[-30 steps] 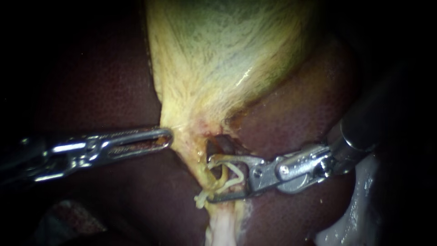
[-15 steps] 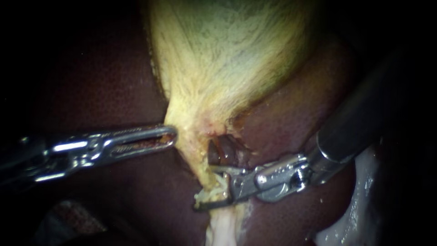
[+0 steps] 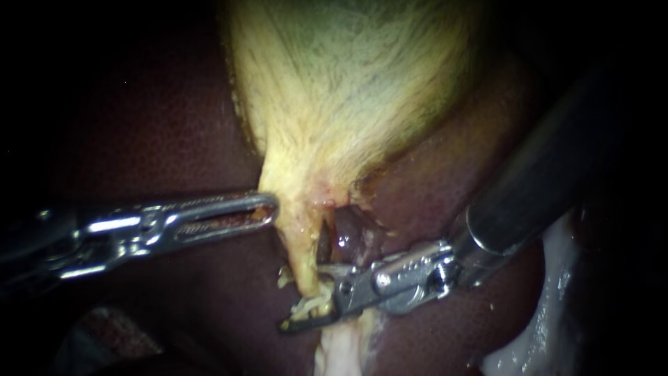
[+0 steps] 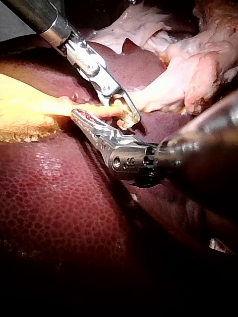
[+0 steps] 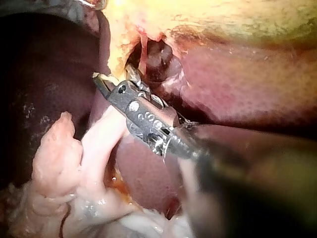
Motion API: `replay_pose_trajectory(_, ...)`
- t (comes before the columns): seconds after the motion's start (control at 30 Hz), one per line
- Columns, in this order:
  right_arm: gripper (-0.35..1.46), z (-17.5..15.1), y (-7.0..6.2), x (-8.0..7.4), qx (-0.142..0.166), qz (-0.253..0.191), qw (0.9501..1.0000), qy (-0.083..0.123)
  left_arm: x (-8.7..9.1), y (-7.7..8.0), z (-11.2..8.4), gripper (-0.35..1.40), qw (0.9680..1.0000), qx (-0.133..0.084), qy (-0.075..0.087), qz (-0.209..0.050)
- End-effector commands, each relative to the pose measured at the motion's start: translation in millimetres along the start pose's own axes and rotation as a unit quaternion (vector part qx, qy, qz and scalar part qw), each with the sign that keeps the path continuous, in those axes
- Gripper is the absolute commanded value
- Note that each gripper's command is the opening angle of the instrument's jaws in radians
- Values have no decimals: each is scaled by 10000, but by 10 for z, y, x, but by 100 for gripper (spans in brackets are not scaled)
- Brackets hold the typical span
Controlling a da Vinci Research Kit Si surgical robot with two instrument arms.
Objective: Clipping second clip left tube
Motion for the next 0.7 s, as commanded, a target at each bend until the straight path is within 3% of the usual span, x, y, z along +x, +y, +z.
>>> replay_pose_trajectory(0.03,-35,-2,0,2,2,66,10000,-62,0,0,0,-35,10000,-3,-1,1)
replay_pose_trajectory(0.13,-35,-6,3,1,-9,80,9998,-177,0,0,0,-35,10000,-3,-1,1)
replay_pose_trajectory(0.7,-35,-7,5,-4,-2,122,9998,-180,0,3,4,-35,10000,1,1,2)
